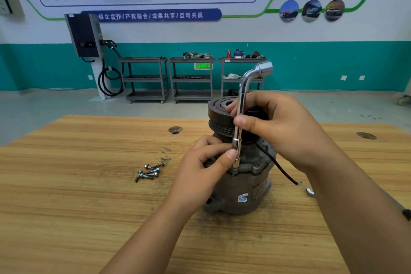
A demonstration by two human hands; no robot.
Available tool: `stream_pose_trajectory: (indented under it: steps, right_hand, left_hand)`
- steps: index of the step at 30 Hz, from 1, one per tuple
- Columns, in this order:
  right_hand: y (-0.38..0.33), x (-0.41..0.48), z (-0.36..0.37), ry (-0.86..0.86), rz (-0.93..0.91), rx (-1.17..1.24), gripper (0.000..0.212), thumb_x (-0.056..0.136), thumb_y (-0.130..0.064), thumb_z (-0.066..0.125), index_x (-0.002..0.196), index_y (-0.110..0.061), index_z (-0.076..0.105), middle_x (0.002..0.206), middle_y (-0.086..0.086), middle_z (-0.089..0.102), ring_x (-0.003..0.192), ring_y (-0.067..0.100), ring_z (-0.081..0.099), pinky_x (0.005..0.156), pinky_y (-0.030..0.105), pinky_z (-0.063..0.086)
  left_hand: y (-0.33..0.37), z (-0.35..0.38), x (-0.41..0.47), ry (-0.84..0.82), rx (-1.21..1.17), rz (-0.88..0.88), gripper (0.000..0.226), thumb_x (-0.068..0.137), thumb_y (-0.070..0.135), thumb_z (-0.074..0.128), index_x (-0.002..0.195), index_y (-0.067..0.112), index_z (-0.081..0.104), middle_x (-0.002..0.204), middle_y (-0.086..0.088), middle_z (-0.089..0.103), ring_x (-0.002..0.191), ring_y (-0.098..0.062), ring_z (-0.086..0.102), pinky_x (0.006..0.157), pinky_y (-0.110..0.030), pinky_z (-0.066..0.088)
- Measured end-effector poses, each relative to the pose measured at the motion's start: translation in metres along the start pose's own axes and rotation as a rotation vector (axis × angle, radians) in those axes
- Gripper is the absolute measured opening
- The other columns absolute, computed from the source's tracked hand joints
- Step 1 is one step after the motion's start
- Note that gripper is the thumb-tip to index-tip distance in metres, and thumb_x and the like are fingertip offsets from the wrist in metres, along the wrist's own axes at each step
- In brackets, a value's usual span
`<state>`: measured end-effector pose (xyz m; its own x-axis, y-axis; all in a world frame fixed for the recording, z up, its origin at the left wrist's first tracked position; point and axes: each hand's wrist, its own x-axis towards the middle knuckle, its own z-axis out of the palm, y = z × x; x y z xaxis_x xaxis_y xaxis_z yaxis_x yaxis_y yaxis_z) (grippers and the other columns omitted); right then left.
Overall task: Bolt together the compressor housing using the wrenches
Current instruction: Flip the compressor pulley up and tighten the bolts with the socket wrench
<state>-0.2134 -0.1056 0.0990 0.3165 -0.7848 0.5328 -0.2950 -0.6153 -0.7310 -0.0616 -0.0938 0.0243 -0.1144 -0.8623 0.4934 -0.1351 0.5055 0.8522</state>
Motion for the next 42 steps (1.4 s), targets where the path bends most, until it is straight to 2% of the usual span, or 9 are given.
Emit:
stream_pose_trajectory:
  steps: [4, 9, 19, 22, 25, 31, 35, 38, 42]
  right_hand:
    - [-0.001, -0.002, 0.008, 0.074, -0.009, -0.033, 0.013, 0.075, -0.024, 0.074, 0.079, -0.019, 0.062, 0.090, 0.002, 0.069, 0.086, 0.015, 0.065, 0.081, 0.042, 0.054]
    - [-0.001, -0.002, 0.004, -0.015, -0.023, -0.030, 0.016, 0.087, -0.014, 0.064, 0.090, -0.030, 0.066, 0.093, -0.011, 0.069, 0.092, 0.000, 0.063, 0.081, 0.021, 0.051]
    - [-0.001, -0.001, 0.010, 0.100, -0.019, -0.072, 0.012, 0.077, -0.025, 0.072, 0.083, -0.018, 0.064, 0.086, -0.005, 0.069, 0.083, 0.007, 0.064, 0.080, 0.036, 0.053]
    - [0.000, -0.001, 0.007, 0.051, -0.016, -0.032, 0.005, 0.082, -0.020, 0.068, 0.086, -0.023, 0.066, 0.088, -0.007, 0.069, 0.087, 0.004, 0.064, 0.081, 0.030, 0.053]
    - [0.000, -0.001, 0.001, -0.018, -0.032, -0.013, 0.017, 0.087, -0.012, 0.063, 0.090, -0.028, 0.067, 0.096, -0.010, 0.069, 0.096, 0.001, 0.063, 0.087, 0.026, 0.051]
    - [-0.001, -0.001, -0.007, -0.166, -0.037, -0.051, 0.022, 0.089, -0.008, 0.058, 0.083, -0.028, 0.064, 0.105, -0.015, 0.066, 0.107, -0.005, 0.056, 0.092, 0.017, 0.045]
    - [-0.001, 0.000, 0.004, -0.008, -0.019, -0.082, 0.005, 0.081, -0.018, 0.067, 0.083, -0.023, 0.066, 0.093, -0.013, 0.067, 0.093, -0.003, 0.061, 0.084, 0.022, 0.048]
    - [0.000, 0.000, 0.013, 0.083, -0.026, -0.103, 0.011, 0.077, -0.027, 0.071, 0.086, -0.021, 0.066, 0.087, -0.012, 0.067, 0.085, -0.002, 0.061, 0.075, 0.018, 0.050]
    - [0.000, 0.000, 0.007, 0.003, -0.025, -0.096, 0.008, 0.088, -0.024, 0.060, 0.093, -0.024, 0.066, 0.094, -0.010, 0.067, 0.091, -0.001, 0.061, 0.079, 0.019, 0.050]
  left_hand:
    - [0.000, 0.000, 0.001, 0.027, 0.037, 0.019, 0.006, 0.068, 0.040, 0.066, 0.072, 0.037, 0.069, 0.081, 0.014, 0.058, 0.088, -0.006, 0.056, 0.078, -0.018, 0.041]
    - [-0.002, 0.000, 0.002, 0.004, 0.009, 0.004, 0.021, 0.071, 0.039, 0.059, 0.081, 0.027, 0.072, 0.076, 0.017, 0.053, 0.084, -0.005, 0.053, 0.079, -0.019, 0.039]
    - [-0.005, -0.001, 0.002, 0.034, 0.032, 0.002, 0.011, 0.073, 0.029, 0.074, 0.077, 0.031, 0.064, 0.074, 0.016, 0.056, 0.080, -0.006, 0.055, 0.075, -0.020, 0.042]
    - [-0.003, -0.002, 0.003, 0.014, 0.060, 0.029, 0.004, 0.076, 0.031, 0.065, 0.081, 0.030, 0.066, 0.081, 0.016, 0.060, 0.085, -0.002, 0.056, 0.076, -0.014, 0.040]
    - [-0.002, -0.001, 0.002, 0.028, 0.047, 0.035, 0.014, 0.076, 0.036, 0.058, 0.083, 0.030, 0.069, 0.086, 0.012, 0.062, 0.090, -0.003, 0.058, 0.079, -0.014, 0.041]
    - [-0.002, -0.001, 0.001, 0.036, 0.060, 0.041, 0.009, 0.073, 0.036, 0.067, 0.082, 0.033, 0.069, 0.081, 0.014, 0.060, 0.088, -0.009, 0.057, 0.080, -0.024, 0.043]
    - [0.000, 0.002, 0.002, 0.060, 0.095, 0.047, 0.010, 0.070, 0.041, 0.076, 0.072, 0.037, 0.066, 0.079, 0.017, 0.058, 0.090, -0.011, 0.056, 0.079, -0.024, 0.041]
    - [0.000, 0.002, 0.002, 0.044, 0.080, 0.039, 0.006, 0.068, 0.043, 0.065, 0.073, 0.039, 0.067, 0.078, 0.019, 0.057, 0.090, -0.011, 0.055, 0.080, -0.024, 0.040]
    - [0.000, 0.002, 0.002, 0.029, 0.068, 0.021, 0.013, 0.070, 0.042, 0.059, 0.075, 0.034, 0.069, 0.077, 0.019, 0.055, 0.088, -0.009, 0.054, 0.080, -0.021, 0.039]
